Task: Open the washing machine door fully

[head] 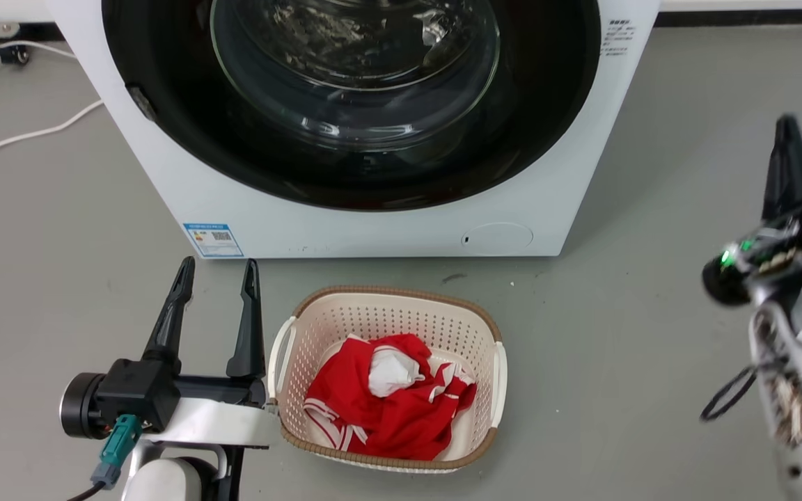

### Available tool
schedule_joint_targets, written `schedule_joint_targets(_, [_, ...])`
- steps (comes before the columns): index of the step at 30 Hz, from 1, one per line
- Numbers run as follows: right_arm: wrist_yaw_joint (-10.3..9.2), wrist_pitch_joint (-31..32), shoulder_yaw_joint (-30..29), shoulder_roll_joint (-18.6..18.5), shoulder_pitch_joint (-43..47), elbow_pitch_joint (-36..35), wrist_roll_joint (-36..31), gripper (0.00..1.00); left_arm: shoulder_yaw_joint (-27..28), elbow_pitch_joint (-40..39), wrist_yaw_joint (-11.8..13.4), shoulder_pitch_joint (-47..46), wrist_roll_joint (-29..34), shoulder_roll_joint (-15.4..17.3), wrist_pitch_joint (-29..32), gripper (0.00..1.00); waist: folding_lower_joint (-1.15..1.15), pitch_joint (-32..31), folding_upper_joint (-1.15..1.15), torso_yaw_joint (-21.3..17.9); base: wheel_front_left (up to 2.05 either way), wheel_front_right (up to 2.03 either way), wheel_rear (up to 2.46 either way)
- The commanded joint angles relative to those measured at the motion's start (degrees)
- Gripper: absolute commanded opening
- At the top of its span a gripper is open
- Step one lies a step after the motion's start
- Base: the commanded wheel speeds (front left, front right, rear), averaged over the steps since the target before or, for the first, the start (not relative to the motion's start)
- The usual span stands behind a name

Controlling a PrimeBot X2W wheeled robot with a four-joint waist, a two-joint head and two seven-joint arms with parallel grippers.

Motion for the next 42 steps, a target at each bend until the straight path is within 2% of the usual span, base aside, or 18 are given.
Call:
schedule_joint_targets(1, [0.00, 1.25, 1.19, -2.34, -4.48, 3.27, 0.55, 0.00, 0.16, -0.36, -0.34, -1.16, -0.11, 0.05, -0.14, 1.00, 0.00, 1.21, 0.00, 0.48, 0.00, 0.00, 0.00])
schedule_joint_targets(7, [0.00, 6.30, 7.07, -8.18, -18.33, 15.38, 1.00, 0.00, -0.19, -1.08, -0.81, -3.63, -0.07, 0.07, -0.14, 1.00, 0.00, 4.77, 0.00, 1.90, 0.00, 0.00, 0.00])
schedule_joint_targets(13, [0.00, 10.75, 13.77, -11.85, -30.67, 23.84, -1.51, 0.00, -0.55, -1.87, -1.33, -6.28, -0.18, 0.06, -0.14, 1.00, 0.00, 8.72, 0.00, 3.54, 0.00, 0.00, 0.00])
schedule_joint_targets(14, [0.00, 13.21, 17.00, -13.04, -36.65, 27.82, -3.09, 0.00, -0.73, -2.32, -1.47, -7.42, -0.05, 0.06, -0.14, 1.00, 0.00, 10.69, 0.00, 4.18, 0.00, 0.00, 0.00])
schedule_joint_targets(21, [0.00, 18.74, 23.62, -12.23, -47.67, 36.90, -6.37, 0.00, -1.25, -2.95, -1.97, -10.05, 0.14, 0.05, -0.14, 1.00, 0.00, 14.77, 0.00, 5.42, 0.00, 0.00, 0.00])
schedule_joint_targets(27, [0.00, 19.62, 25.99, -10.66, -53.28, 43.42, -7.90, 0.00, -1.54, -2.99, -2.27, -11.83, -0.31, 0.05, -0.14, 1.00, 0.00, 16.79, 0.00, 6.32, 0.00, 0.00, 0.00])
schedule_joint_targets(35, [-0.01, 22.79, 28.37, -9.29, -56.45, 49.26, -9.34, 0.00, -1.97, -2.80, -2.44, -12.56, -0.51, 0.06, -0.14, 1.00, 0.00, 17.98, 0.00, 7.07, 0.00, 0.00, 0.00])
schedule_joint_targets(36, [-0.01, 25.92, 28.80, -8.56, -56.55, 49.92, -8.97, 0.00, -2.25, -2.63, -2.45, -12.52, -0.76, 0.06, -0.14, 1.00, 0.00, 18.10, 0.00, 7.18, 0.00, 0.00, 0.00])
schedule_joint_targets(42, [0.00, 29.97, 28.37, -8.56, -55.06, 49.55, -7.80, 0.00, -2.74, -2.26, -2.21, -12.26, -1.15, 0.06, -0.14, 1.00, 0.00, 17.74, 0.00, 7.14, 0.00, 0.00, 0.00])
